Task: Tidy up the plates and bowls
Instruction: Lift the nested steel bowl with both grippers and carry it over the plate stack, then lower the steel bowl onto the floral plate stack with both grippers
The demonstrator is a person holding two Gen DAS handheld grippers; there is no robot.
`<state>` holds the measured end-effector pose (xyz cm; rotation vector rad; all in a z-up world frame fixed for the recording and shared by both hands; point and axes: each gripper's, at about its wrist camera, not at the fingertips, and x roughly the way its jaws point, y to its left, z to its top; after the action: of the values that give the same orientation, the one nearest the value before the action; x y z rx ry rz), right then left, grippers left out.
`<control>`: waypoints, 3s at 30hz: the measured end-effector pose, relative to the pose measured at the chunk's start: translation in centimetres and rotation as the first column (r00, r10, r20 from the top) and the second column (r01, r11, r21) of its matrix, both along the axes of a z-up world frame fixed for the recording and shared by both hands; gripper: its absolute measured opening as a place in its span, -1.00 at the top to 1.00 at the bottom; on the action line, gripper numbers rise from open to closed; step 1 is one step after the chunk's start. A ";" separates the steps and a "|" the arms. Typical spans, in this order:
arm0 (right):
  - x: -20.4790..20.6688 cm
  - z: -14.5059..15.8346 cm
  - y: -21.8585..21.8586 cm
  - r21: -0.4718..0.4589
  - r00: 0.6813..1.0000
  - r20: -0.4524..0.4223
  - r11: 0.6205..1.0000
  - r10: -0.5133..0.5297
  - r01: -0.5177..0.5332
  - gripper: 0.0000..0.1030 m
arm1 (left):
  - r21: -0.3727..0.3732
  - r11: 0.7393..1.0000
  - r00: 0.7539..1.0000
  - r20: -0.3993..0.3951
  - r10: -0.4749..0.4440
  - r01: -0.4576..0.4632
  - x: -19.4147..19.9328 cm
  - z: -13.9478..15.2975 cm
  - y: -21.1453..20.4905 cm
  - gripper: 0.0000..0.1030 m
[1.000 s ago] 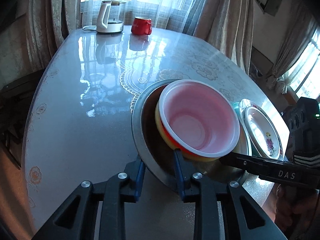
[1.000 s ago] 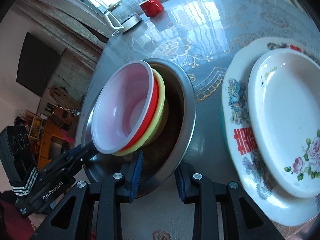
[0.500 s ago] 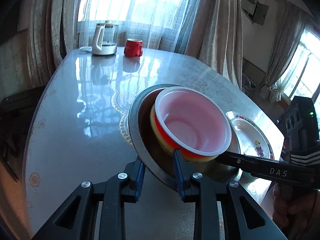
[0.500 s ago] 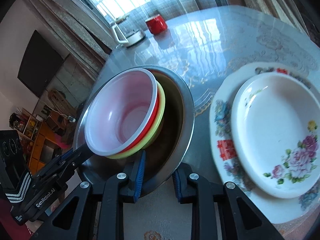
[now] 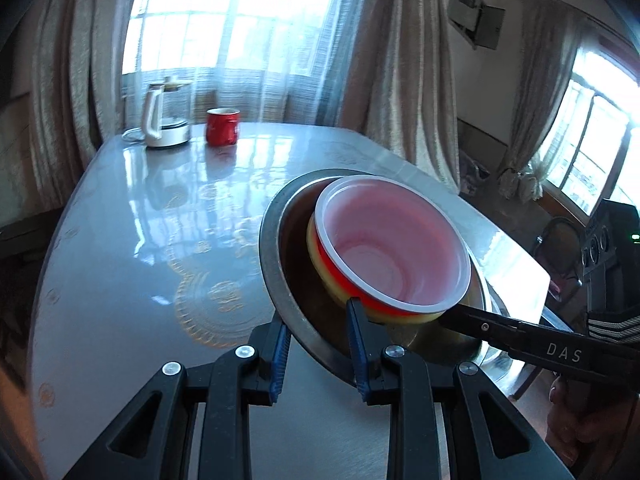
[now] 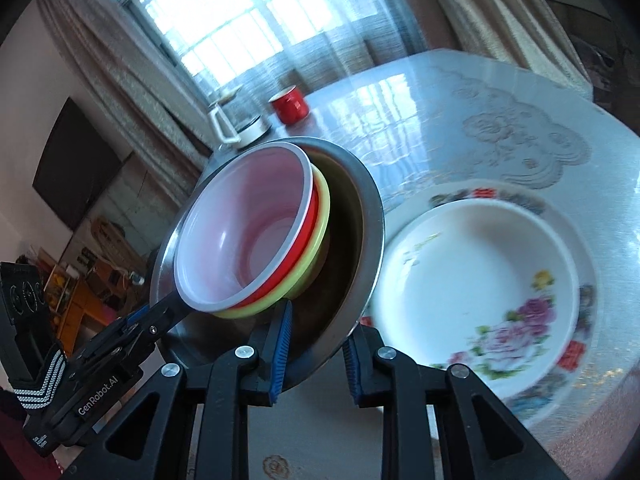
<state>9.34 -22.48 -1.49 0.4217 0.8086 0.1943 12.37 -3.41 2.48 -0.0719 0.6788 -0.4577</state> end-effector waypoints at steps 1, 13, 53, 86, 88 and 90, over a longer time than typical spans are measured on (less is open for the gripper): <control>-0.3 0.1 -0.4 -0.002 1.000 0.003 1.000 -0.011 0.011 0.53 | 0.000 1.000 1.000 0.002 -0.010 0.010 0.0 0.1 -0.5 0.47; -3.3 0.4 -5.0 -0.015 0.992 0.000 0.991 -0.129 0.129 0.53 | 0.008 0.994 0.994 -0.016 -0.111 0.111 0.3 -0.1 -5.8 0.46; -3.5 -1.5 -9.2 0.033 0.967 -0.047 0.967 -0.250 0.252 0.53 | 0.006 0.986 0.979 -0.113 -0.168 0.169 1.8 -2.6 -11.4 0.42; -3.3 -1.5 -9.2 0.003 0.961 -0.050 0.962 -0.272 0.273 0.53 | 0.005 0.986 0.979 -0.123 -0.164 0.166 1.7 -3.3 -11.7 0.39; -3.4 -1.7 -9.2 0.004 0.960 -0.056 0.961 -0.276 0.276 0.53 | 0.005 0.986 0.978 -0.130 -0.164 0.166 1.9 -3.5 -11.8 0.39; -3.4 -1.9 -9.3 0.004 0.959 -0.062 0.961 -0.276 0.277 0.53 | 0.007 0.986 0.977 -0.132 -0.165 0.167 1.8 -3.6 -11.8 0.39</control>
<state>5.95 -31.73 -3.37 0.5498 0.7987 -0.0745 14.20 -15.21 -1.14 -0.0279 0.8214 -0.6115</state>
